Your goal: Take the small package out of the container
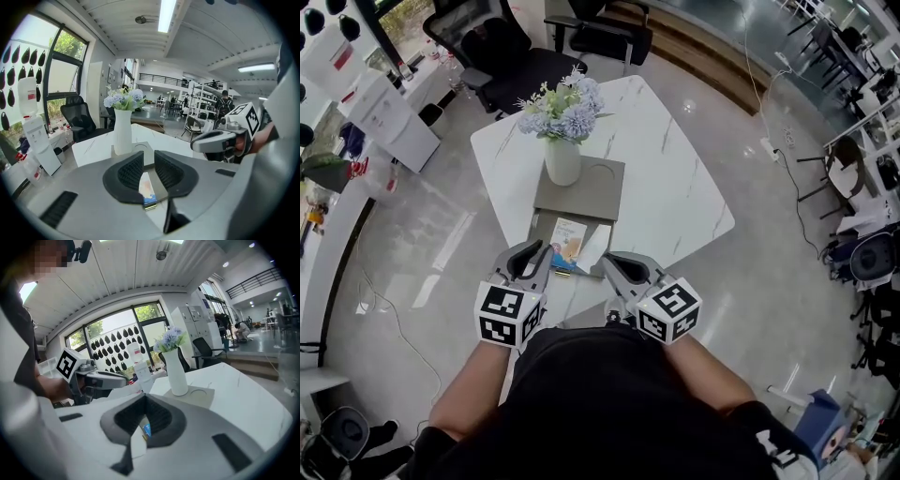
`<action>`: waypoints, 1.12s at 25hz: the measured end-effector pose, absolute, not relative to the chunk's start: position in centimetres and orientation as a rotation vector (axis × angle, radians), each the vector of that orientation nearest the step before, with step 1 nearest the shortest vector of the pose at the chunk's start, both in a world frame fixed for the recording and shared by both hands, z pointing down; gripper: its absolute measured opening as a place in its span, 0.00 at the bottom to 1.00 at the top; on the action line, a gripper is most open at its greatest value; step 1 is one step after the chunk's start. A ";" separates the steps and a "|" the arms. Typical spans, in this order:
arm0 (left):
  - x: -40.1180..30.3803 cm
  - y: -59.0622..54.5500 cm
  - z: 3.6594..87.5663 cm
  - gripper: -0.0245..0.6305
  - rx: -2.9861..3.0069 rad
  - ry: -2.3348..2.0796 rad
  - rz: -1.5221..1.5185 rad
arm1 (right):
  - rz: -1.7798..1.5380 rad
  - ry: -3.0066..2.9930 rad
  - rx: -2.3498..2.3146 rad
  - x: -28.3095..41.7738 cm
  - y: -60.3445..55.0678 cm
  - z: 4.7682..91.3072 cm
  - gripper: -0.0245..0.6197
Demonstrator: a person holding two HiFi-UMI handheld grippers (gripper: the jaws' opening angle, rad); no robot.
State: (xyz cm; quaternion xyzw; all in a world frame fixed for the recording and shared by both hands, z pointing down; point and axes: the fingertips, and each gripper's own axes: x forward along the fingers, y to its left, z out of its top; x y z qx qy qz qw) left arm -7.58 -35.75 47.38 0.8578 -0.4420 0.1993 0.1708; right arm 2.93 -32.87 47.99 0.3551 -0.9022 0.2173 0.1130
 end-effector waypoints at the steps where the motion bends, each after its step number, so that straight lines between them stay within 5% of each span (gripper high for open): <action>1: -7.4 -35.7 47.3 0.16 2.440 -1.255 0.563 | 0.639 -2.648 1.043 3.1 -32.8 48.0 0.04; 19: -5.4 -35.2 48.5 0.51 2.435 -1.265 0.648 | 0.655 -2.656 1.054 4.9 -31.9 48.3 0.04; 28: -4.1 -35.7 48.8 0.55 2.436 -1.271 0.649 | 0.653 -2.662 1.030 5.7 -32.3 48.5 0.04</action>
